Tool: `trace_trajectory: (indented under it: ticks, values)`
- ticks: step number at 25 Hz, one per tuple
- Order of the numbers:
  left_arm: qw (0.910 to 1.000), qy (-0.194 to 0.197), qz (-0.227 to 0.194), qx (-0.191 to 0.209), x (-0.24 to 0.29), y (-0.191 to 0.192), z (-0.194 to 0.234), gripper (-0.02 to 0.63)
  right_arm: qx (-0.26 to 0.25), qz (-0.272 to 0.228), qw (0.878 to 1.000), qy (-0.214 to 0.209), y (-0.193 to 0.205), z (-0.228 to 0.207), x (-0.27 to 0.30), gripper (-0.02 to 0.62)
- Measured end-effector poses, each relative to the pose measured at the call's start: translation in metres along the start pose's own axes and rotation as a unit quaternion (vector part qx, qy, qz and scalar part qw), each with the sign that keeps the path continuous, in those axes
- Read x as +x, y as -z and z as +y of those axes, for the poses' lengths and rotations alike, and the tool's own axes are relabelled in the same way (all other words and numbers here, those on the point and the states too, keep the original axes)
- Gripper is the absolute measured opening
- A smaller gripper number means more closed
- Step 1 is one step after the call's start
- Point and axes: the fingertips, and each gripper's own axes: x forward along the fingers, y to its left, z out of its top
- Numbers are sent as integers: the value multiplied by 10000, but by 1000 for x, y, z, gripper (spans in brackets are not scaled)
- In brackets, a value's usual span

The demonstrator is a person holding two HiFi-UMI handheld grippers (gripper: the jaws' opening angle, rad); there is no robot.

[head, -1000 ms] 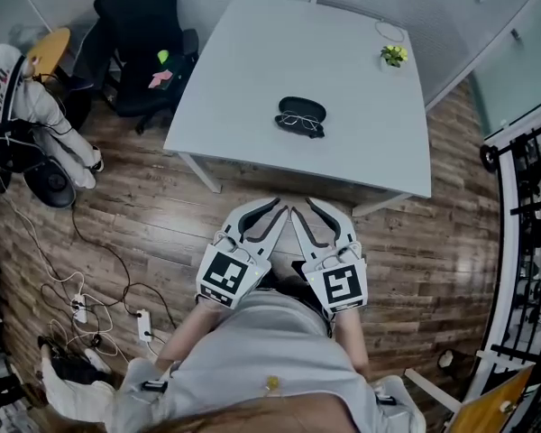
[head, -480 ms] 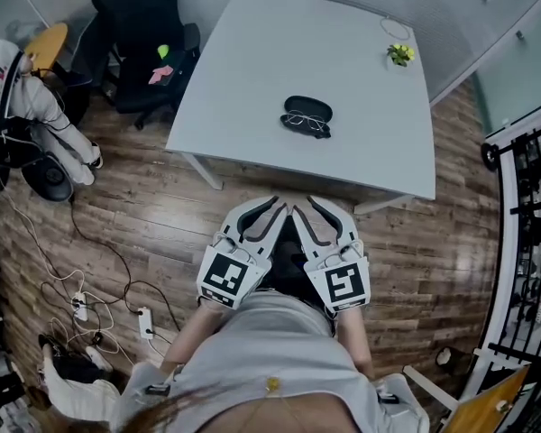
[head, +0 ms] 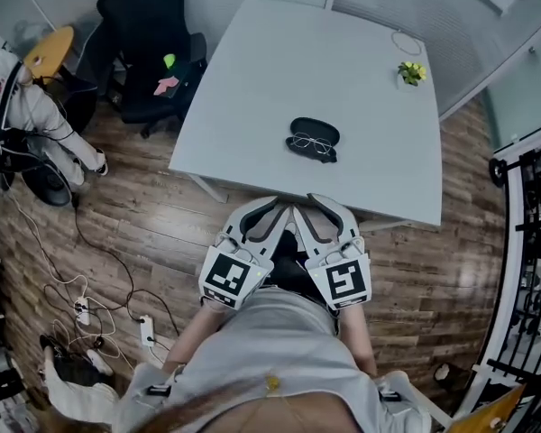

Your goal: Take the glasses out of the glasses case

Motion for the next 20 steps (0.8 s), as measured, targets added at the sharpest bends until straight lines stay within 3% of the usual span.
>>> trace_trajectory:
  ticks: [20]
  values:
    - [9994,-6,333,54,125,-28,68,66,-12,129,9998,-152,2,-116,85,103]
